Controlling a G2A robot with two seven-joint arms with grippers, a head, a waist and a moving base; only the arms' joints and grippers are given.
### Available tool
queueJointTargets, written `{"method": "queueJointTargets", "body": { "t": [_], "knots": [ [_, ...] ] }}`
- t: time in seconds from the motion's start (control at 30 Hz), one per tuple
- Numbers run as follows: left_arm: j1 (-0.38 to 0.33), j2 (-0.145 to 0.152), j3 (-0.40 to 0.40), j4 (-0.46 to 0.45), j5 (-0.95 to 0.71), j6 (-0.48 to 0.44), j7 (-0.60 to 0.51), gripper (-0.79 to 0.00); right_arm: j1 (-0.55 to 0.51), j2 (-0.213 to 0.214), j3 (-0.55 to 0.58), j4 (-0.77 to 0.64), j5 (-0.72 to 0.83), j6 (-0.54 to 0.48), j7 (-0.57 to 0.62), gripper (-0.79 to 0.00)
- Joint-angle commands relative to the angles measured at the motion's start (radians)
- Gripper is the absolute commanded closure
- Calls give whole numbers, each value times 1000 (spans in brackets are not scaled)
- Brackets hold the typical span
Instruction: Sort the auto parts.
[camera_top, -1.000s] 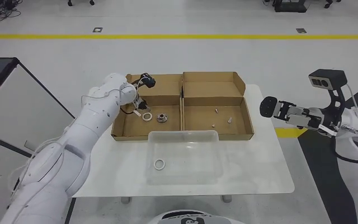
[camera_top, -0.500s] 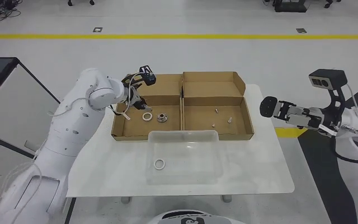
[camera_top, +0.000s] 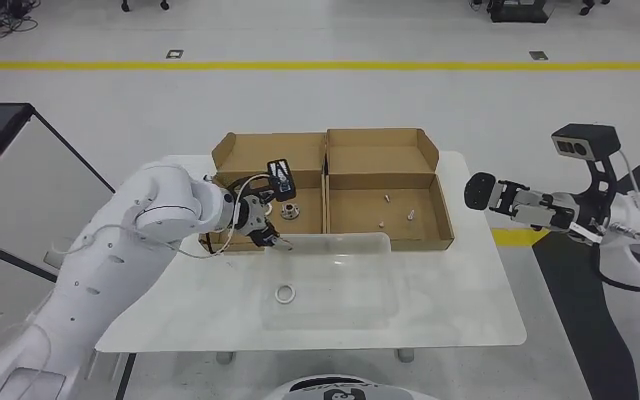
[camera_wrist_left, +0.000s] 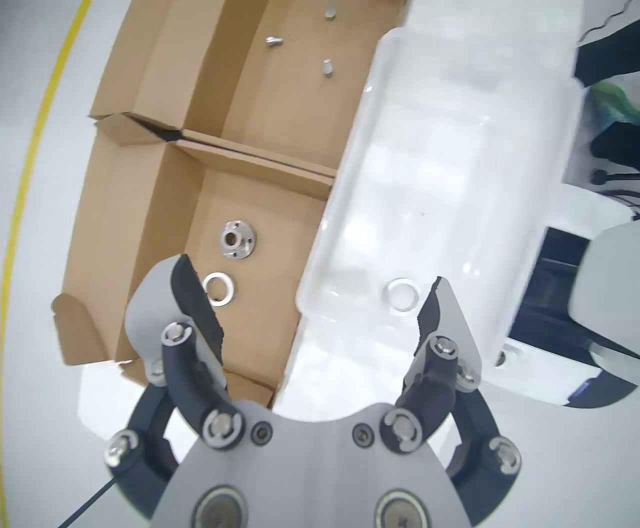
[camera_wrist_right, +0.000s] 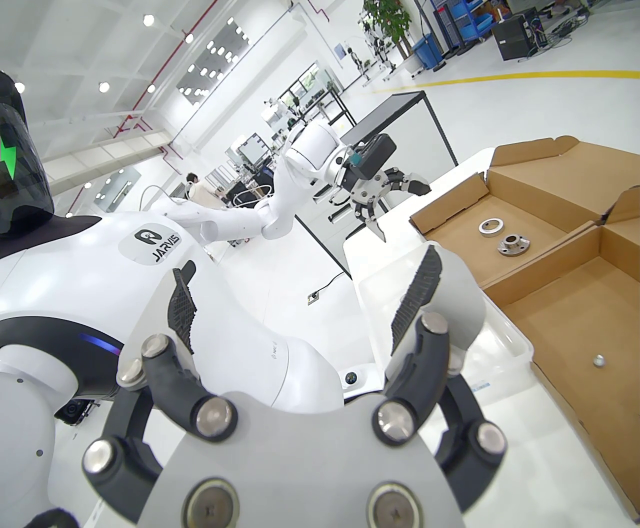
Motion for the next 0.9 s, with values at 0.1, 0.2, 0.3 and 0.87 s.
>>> {"method": "queueJointTargets", "body": {
  "t": [0.1, 0.2, 0.3, 0.87],
  "knots": [
    [0, -1, 0, 1, 15, 0, 0, -785, 0, 0, 0, 0, 0, 0, 0, -785],
    [0, -1, 0, 1, 15, 0, 0, -785, 0, 0, 0, 0, 0, 0, 0, -785],
    [0, -1, 0, 1, 15, 0, 0, -785, 0, 0, 0, 0, 0, 0, 0, -785],
    [-42, 38, 183, -227, 232, 105, -105, -785, 0, 0, 0, 0, 0, 0, 0, -785]
  ]
}}
